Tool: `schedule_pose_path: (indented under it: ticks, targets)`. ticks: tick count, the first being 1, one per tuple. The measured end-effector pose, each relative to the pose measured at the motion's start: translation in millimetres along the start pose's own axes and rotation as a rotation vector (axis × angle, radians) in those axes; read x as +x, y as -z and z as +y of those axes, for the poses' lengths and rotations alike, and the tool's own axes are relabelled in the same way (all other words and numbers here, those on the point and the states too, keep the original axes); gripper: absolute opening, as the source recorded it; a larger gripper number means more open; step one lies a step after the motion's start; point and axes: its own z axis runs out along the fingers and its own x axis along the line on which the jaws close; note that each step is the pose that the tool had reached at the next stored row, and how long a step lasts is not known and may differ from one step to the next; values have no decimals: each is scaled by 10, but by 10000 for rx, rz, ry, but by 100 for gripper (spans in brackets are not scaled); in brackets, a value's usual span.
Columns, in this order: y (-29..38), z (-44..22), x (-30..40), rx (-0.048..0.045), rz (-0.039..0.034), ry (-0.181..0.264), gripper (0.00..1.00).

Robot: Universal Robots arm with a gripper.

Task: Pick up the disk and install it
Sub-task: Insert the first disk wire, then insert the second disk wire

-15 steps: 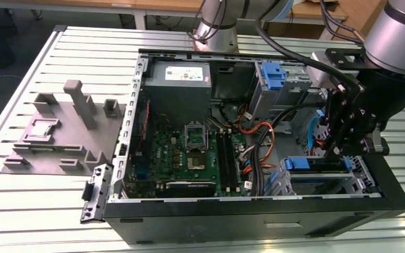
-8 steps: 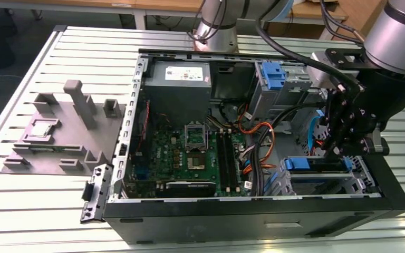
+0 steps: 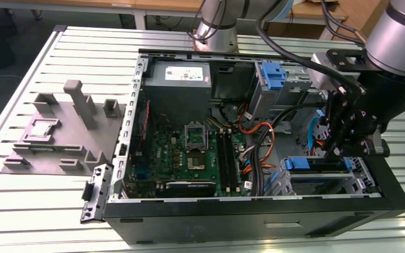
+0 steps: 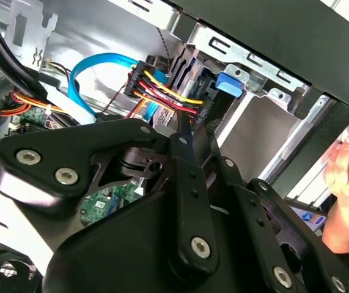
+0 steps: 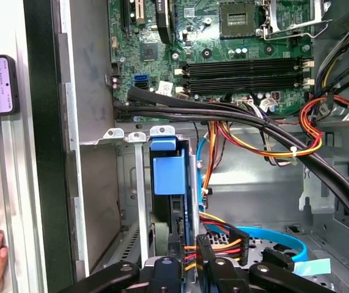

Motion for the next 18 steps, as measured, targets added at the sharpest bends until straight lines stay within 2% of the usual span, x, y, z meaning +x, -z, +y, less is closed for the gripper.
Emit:
schedule_pose_path:
  ticks: [1, 3, 4, 5, 6, 7, 8, 11, 18]
  targets:
    - [0, -1, 4, -7, -52, -2, 25]
    - [2, -1, 13, -26, -212, -10, 25]
    - [3, -1, 16, -33, -268, -14, 25]
    - [4, -2, 20, -39, -317, -16, 23]
    - [5, -2, 24, -43, -351, -18, 16]
    - [4, -3, 28, -47, -372, -19, 16]
    - [4, -3, 36, -48, -384, -19, 11]
    - [2, -5, 58, -51, -412, -21, 11]
    - [3, -5, 59, -52, -425, -22, 11]
